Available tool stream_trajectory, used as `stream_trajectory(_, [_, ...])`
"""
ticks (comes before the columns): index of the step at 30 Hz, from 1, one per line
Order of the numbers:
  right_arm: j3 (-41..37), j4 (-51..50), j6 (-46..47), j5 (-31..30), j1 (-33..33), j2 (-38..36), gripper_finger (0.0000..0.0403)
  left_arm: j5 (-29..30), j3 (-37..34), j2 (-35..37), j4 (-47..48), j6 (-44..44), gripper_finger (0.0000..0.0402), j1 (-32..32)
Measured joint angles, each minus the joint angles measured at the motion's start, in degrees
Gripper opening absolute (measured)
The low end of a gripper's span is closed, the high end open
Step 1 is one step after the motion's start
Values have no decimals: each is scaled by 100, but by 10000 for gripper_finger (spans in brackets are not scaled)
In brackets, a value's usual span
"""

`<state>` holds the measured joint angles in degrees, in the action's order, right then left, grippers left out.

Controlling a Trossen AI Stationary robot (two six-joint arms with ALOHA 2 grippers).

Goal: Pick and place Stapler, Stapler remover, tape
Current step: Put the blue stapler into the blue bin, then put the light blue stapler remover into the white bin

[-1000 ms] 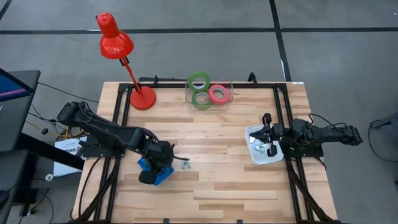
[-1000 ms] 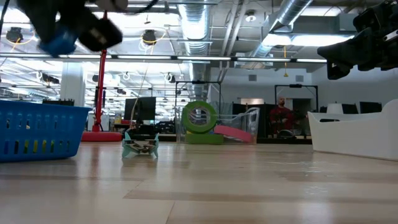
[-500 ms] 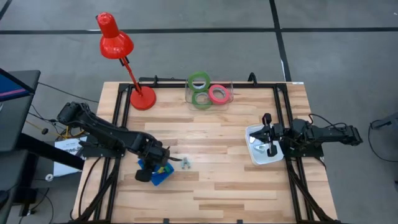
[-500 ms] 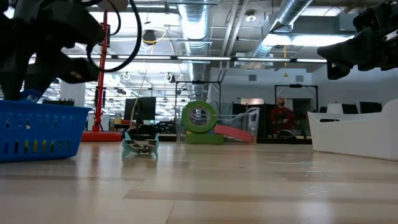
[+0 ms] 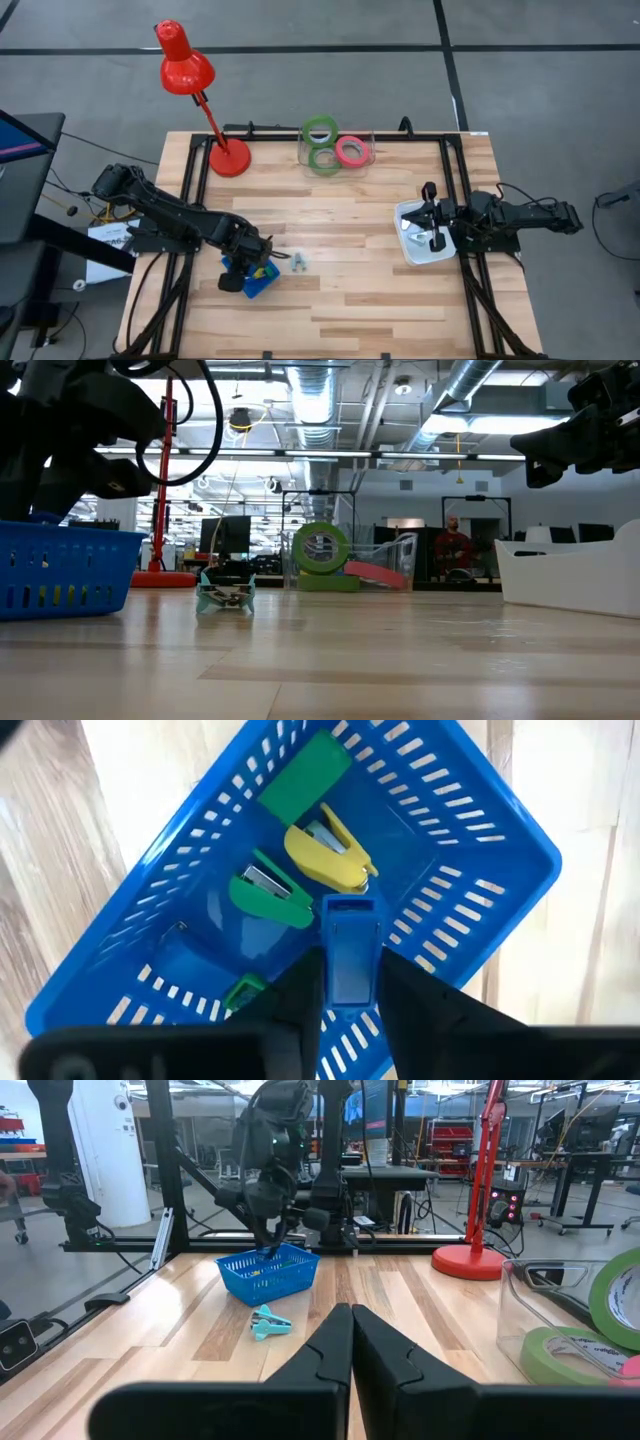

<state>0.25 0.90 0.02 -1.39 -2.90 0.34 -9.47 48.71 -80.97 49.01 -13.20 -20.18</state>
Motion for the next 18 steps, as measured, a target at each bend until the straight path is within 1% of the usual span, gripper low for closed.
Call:
stream_trajectory(5, [0,0,-1,0,1,1,0,173,0,0,-4,-223,106,0])
stream_trajectory(10, [0,0,-1,-1,0,1,0,294,0,0,-37,-275,154,0])
stream_trajectory(14, [0,-1,-1,1,2,1,0,242,0,0,-50,-423,192,0])
stream_trajectory(18, [0,0,0,0,1,0,0,184,127,0,-50,-716,213,2])
